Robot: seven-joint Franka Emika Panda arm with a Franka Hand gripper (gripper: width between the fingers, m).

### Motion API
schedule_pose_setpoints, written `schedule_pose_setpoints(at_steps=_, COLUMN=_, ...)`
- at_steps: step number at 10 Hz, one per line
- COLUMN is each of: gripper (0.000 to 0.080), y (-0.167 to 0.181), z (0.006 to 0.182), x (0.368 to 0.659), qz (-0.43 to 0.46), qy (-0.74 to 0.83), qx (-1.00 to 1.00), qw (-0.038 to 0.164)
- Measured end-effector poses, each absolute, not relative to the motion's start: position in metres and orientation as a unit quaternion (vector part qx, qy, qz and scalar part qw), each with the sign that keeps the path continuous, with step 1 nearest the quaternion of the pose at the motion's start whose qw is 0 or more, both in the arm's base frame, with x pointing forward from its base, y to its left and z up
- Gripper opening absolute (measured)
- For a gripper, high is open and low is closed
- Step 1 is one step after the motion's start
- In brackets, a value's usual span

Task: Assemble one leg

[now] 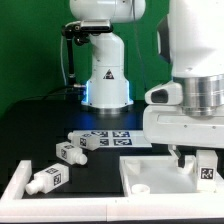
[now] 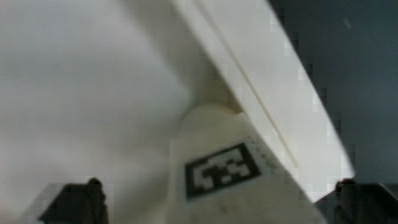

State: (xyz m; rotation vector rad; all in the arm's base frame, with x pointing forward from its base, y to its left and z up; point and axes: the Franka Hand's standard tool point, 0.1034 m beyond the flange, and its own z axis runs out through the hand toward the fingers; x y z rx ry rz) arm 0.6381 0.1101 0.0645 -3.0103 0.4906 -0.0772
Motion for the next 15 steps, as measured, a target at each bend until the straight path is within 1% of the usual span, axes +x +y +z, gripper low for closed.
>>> schedule_pose_setpoints(at_steps=1, gripper=0.062, y=0.1087, z=0.0642, x=0.638, qz=-0.023, qy=0.193, qx=-0.98, qw=0.048)
schedule_pose_setpoints(at_steps=2, gripper=0.062, y=0.1087, z=0.0642, x=0.6379, qz=-0.023, qy=0.194, qx=-0.98, qw=0.048)
schedule_pose_setpoints(at_steps=4, gripper=0.0279, y=0.109, z=0.0642, x=0.6379, qz=-0.021, qy=0.232, qx=-0.971, qw=0.049)
schedule_pose_setpoints(at_steps=8, gripper=0.0282, y=0.1097, z=0.0642, x=0.6376, qz=-0.011, qy=0.388, qx=-0.92, qw=0.052)
schedule_pose_setpoints(at_steps=9, gripper=0.0282, y=0.1085, z=0.0645, x=0.638, qz=-0.006, qy=0.457, qx=-0.887, qw=0.057)
schedule_pose_setpoints(at_steps=11, gripper=0.0282, y=0.1075, z=0.0638, x=0.6387, qz=0.009, qy=0.589, qx=-0.805, qw=0.074)
schedule_pose_setpoints(at_steps=13, gripper=0.0282, y=0.1092, z=0.0635, x=0.6398, qz=0.022, qy=0.725, qx=-0.684, qw=0.076)
schedule_pose_setpoints(at_steps=14, gripper=0.0282, y=0.1109, z=0.0635, x=0.6403, qz=0.024, qy=0.77, qx=-0.634, qw=0.075)
schedule_pose_setpoints(at_steps=15, gripper=0.0282, y=0.11, z=0.0639, x=0.6409, qz=0.023, qy=0.777, qx=-0.624, qw=0.075)
